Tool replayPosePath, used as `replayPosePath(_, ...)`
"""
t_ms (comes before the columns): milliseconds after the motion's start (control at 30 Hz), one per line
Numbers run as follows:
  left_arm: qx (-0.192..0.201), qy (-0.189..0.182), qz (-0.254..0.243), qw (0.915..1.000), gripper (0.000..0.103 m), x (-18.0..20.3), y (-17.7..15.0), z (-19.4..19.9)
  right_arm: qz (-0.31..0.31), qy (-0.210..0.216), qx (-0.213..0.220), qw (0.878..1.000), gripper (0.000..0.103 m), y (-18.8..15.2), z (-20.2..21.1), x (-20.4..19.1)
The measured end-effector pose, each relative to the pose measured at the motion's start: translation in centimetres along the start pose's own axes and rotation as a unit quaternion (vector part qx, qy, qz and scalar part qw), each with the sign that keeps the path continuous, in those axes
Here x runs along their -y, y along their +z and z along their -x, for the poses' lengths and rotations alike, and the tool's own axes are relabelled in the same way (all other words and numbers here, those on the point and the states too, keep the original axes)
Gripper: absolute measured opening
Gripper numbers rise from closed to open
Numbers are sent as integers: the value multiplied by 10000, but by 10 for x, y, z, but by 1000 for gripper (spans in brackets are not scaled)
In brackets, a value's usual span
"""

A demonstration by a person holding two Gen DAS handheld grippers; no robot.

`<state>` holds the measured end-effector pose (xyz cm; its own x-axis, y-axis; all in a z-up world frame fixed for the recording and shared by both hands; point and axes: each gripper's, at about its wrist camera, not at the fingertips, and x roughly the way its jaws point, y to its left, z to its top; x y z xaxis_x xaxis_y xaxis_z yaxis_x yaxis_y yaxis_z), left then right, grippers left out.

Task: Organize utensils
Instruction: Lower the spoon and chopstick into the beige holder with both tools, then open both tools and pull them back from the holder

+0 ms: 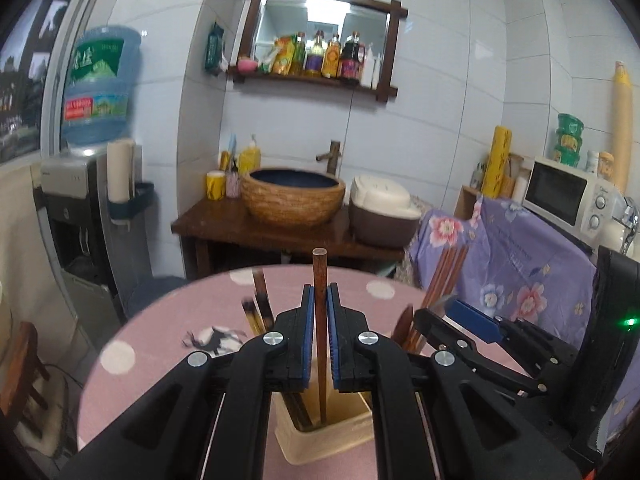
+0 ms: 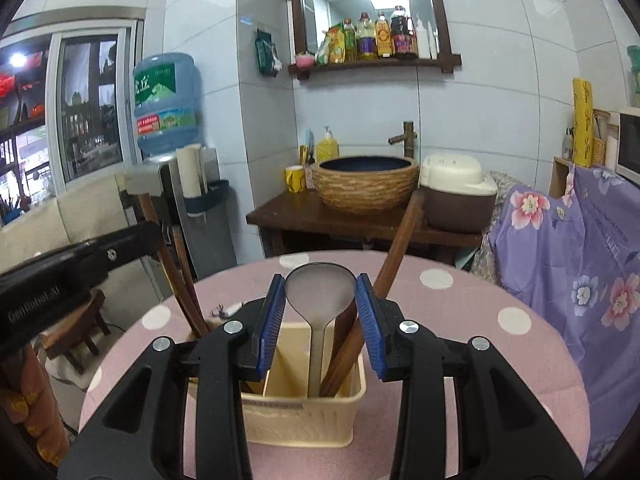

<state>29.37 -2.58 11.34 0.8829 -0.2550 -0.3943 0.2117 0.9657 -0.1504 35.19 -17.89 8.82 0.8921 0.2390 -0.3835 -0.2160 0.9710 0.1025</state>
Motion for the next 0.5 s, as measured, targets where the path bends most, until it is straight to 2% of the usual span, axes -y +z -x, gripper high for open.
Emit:
replayPosePath(267, -273, -29, 90, 9996, 7, -7, -22, -17, 64, -78, -241, 9997, 38, -31, -10, 1)
replayPosePath(333, -268, -44, 89, 9996, 7, -7, -25, -14, 11, -23, -182, 9998, 42, -36, -8, 3)
replayPosePath(367, -254, -58, 77, 9996, 7, -7, -26, -12, 2, 7, -136, 9999, 52, -37, -6, 4)
replayPosePath(400, -237, -71, 60, 9997, 11, -7, -27, -8, -6, 16, -87, 10000, 62, -38, -3, 5)
replayPosePath(467, -143, -61, 48, 9999, 31, -7, -32, 1, -57, -2, 35, 10000, 63, -40, 8, 8)
replayPosePath(500, -39, -29, 71, 10000, 56, -8, -34, 7, -81, -9, 73, 9999, 65, -42, 14, 10)
